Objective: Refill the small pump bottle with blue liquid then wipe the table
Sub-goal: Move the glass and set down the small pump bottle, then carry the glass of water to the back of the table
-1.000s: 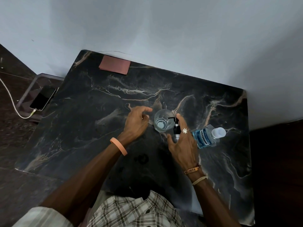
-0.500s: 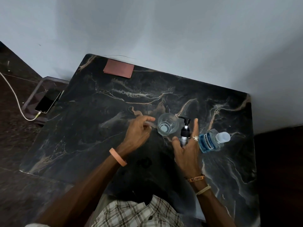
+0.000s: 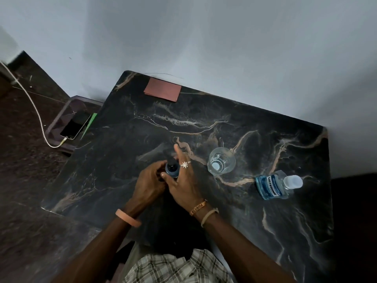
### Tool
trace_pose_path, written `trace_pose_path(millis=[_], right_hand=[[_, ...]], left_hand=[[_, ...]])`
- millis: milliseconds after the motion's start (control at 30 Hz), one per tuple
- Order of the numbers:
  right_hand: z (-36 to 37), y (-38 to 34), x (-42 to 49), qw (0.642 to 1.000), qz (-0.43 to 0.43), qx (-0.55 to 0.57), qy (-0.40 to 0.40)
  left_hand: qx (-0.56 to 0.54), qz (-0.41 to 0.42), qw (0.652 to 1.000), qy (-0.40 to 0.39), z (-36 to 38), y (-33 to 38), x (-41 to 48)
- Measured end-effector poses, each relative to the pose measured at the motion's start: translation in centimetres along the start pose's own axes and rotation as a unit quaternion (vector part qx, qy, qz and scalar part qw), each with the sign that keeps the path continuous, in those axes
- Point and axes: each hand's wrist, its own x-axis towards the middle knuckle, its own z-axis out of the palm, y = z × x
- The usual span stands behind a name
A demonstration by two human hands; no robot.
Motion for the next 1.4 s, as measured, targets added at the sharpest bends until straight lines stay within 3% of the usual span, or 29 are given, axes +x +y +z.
trace_pose_path(millis=[67,267,433,633,833,900,1000,1067,1233,1400], right_hand=[[1.4,0.1,1.1,1.000,0.009,-0.005,-0.020],[4.6,0.9,3.1,0.995,0.033,-0.047,-0.081],[5.4,2.1,2.2,0.995,0.042,-0.057,-0.071],[2.9,1.4,1.4,0.996,0.029,-0.047,-0.071],[-4.0,0.3,-1.0,0.994,-0.032,-0.072,0.081],[-6.4,0.5,-1.6,0.985,-0.023,-0.064,0.158],[-9.6,1.4,-1.9,0.967,0.022,-0.069,0.243],[-11.1,2.2,-2.0,0.963,0.071,-0.067,0.249],[-13.1,4.2,-2.1,0.967,0.177,-0.087,0.159],[-12.5,5.5,-1.1,0.978,0.163,-0.067,0.115]], left_hand=[[0.022,0.014,0.999,0.030,-0.8,-0.7,0.1],[0.036,-0.065,0.997,0.030,-1.3,-4.3,0.0],[0.022,-0.085,0.996,0.002,-0.9,-5.5,-0.8],[0.026,-0.060,0.997,0.035,-0.5,-5.0,-2.0],[-0.025,-0.193,0.980,0.039,1.0,-4.2,-6.8],[-0.041,-0.210,0.977,-0.006,2.0,-2.9,-7.7],[-0.080,-0.191,0.974,-0.091,3.2,-0.6,-6.7],[-0.087,-0.162,0.976,-0.114,4.3,0.9,-4.6],[-0.039,-0.105,0.987,-0.115,7.8,4.2,2.2],[0.000,-0.041,0.990,-0.137,9.7,6.1,7.0]])
